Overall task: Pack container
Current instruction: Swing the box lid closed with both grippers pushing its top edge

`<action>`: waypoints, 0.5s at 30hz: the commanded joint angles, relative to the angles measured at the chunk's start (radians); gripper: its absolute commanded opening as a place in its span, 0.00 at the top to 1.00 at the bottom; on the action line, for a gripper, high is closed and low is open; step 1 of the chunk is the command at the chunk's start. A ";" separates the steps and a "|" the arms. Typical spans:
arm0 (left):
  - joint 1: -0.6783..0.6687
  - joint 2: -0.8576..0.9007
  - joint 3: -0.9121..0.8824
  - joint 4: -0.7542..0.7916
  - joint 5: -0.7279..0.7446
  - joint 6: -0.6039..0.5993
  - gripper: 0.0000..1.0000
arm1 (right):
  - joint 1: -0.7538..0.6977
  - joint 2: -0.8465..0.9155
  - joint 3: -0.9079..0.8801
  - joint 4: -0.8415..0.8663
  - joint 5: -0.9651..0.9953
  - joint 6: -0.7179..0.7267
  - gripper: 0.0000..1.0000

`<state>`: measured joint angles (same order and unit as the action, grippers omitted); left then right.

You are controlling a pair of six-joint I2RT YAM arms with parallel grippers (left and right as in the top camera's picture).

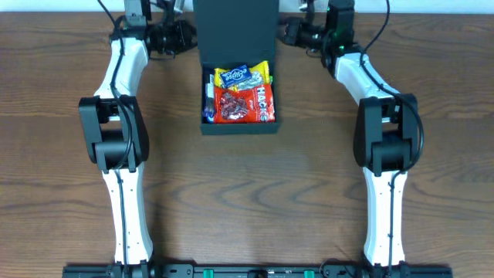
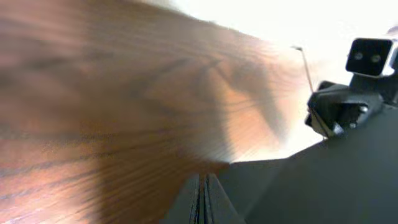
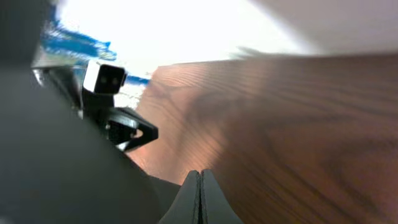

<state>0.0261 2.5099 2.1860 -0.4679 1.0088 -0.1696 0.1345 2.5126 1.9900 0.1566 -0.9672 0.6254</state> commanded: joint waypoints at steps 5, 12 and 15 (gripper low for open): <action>0.018 -0.006 0.112 -0.080 0.050 0.091 0.94 | 0.005 -0.047 0.025 -0.098 -0.062 -0.123 0.99; 0.029 -0.006 0.160 -0.245 0.054 0.226 0.94 | 0.004 -0.108 0.025 -0.376 0.023 -0.322 0.99; 0.034 -0.006 0.172 -0.319 0.034 0.274 0.94 | 0.004 -0.143 0.025 -0.489 0.097 -0.395 0.99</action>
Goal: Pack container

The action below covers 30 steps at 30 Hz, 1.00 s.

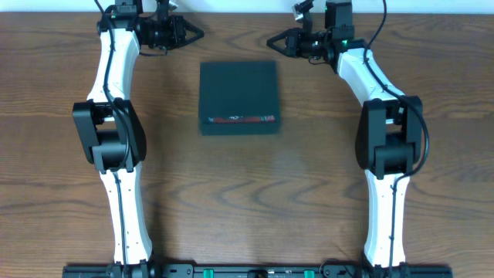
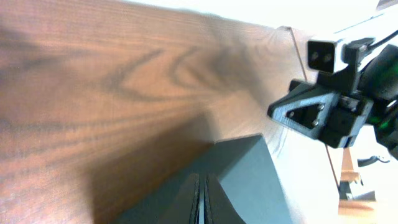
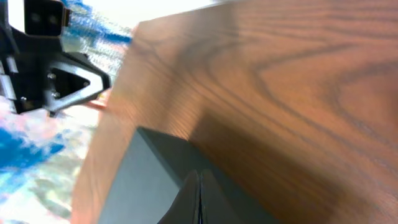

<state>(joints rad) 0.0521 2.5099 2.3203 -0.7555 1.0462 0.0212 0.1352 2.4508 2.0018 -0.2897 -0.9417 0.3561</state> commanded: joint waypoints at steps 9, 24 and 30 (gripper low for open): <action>0.022 -0.092 0.043 -0.308 -0.214 0.241 0.94 | 0.010 -0.183 0.013 -0.212 0.201 -0.137 0.99; 0.068 -0.359 0.043 -0.629 -0.269 0.351 0.94 | 0.048 -0.471 0.013 -0.452 0.359 -0.224 0.99; 0.052 -0.476 0.043 -0.816 -0.240 0.451 0.94 | 0.050 -0.571 0.013 -0.705 0.358 -0.341 0.99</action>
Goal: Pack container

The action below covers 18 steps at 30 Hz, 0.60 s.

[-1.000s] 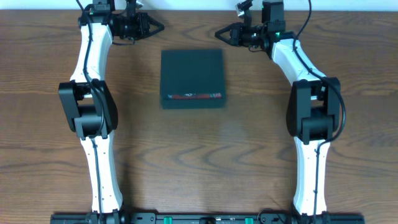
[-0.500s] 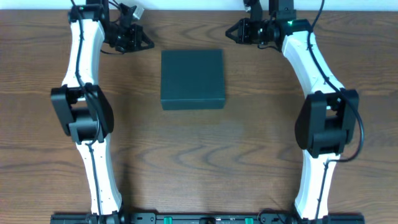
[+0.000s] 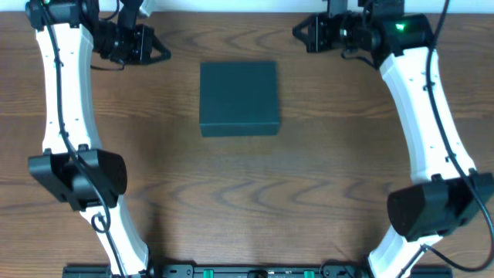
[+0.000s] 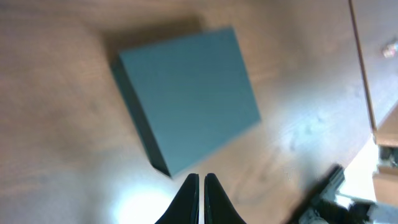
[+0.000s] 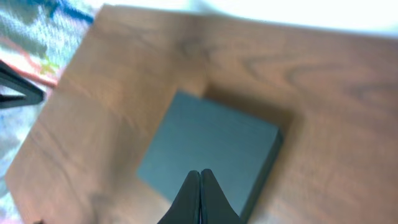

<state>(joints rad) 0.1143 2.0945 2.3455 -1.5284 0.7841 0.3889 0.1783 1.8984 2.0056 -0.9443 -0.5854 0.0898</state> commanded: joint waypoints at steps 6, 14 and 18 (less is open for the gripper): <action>-0.029 -0.169 0.010 -0.161 0.097 0.188 0.94 | 0.006 -0.085 0.006 -0.295 0.025 -0.188 0.99; -0.031 -0.380 -0.234 -0.160 0.106 0.264 0.94 | 0.006 -0.306 -0.170 -0.327 0.114 -0.215 0.98; -0.031 -0.575 -0.518 -0.077 0.135 0.278 0.94 | 0.006 -0.525 -0.434 -0.246 0.112 -0.187 0.99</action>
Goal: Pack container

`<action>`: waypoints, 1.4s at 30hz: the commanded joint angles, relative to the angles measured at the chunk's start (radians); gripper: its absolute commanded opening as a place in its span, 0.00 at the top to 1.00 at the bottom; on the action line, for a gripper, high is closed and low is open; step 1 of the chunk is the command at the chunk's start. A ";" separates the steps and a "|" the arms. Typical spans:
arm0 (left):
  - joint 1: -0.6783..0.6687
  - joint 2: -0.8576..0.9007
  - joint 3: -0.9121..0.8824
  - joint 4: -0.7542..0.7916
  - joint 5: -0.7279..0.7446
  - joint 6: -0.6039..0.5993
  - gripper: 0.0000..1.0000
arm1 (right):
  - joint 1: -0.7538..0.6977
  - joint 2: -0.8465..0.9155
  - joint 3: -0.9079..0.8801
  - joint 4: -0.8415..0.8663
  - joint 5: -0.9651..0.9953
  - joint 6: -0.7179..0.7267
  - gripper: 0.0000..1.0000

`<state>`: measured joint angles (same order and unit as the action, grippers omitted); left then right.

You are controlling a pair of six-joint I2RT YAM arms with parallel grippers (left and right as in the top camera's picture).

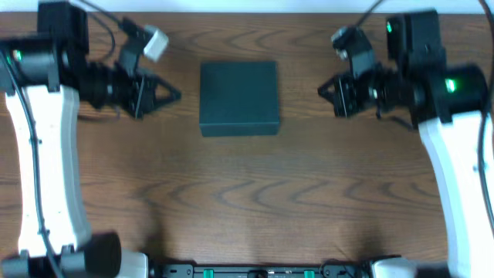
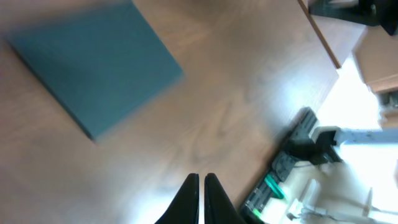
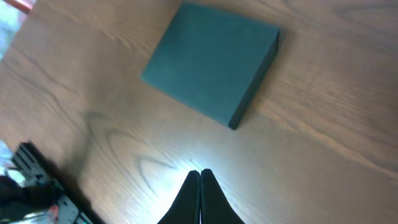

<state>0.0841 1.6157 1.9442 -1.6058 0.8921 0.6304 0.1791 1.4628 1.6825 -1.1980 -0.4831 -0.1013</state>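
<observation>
A dark teal box (image 1: pixel 238 97) lies flat on the wooden table with its lid down; its contents are hidden. It also shows in the left wrist view as the box (image 2: pixel 93 68) and in the right wrist view as the box (image 3: pixel 211 59). My left gripper (image 1: pixel 174 96) hovers left of the box, raised off the table, shut on nothing, fingertips together (image 2: pixel 200 179). My right gripper (image 1: pixel 323 91) hovers right of the box, also shut and empty (image 3: pixel 199 173).
The brown wooden table (image 1: pixel 255 201) stretches around the box. A black rail with green clips (image 1: pixel 255 272) runs along the near edge. Beyond the table edge in the left wrist view are a black bracket (image 2: pixel 298 149) and pale floor.
Both arms have pulled back toward the near side and away from the far edge; the grippers now sit level with the box's sides. The box has not moved and stays closed.
The box stood open, lid raised, with candy packets inside and both shut grippers behind the lid. Then the lid lay nearly down with a sliver of red showing. Then the box was fully closed with both grippers apart at the far corners, and now further back.
</observation>
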 commanded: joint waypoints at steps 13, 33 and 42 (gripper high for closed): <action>0.001 -0.778 -0.804 0.160 0.021 -0.056 0.94 | 0.006 -0.840 -0.775 0.086 -0.039 0.174 0.98; 0.001 -1.118 -1.107 0.257 0.022 -0.220 0.05 | 0.006 -1.174 -1.012 -0.079 -0.097 0.427 0.01; 0.000 -1.118 -1.107 0.254 0.025 -0.235 0.05 | 0.006 -1.174 -1.012 -0.077 -0.096 0.475 0.01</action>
<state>0.0841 0.5018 0.8402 -1.3529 0.9100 0.4107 0.1791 0.2977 0.6739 -1.2724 -0.5690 0.3515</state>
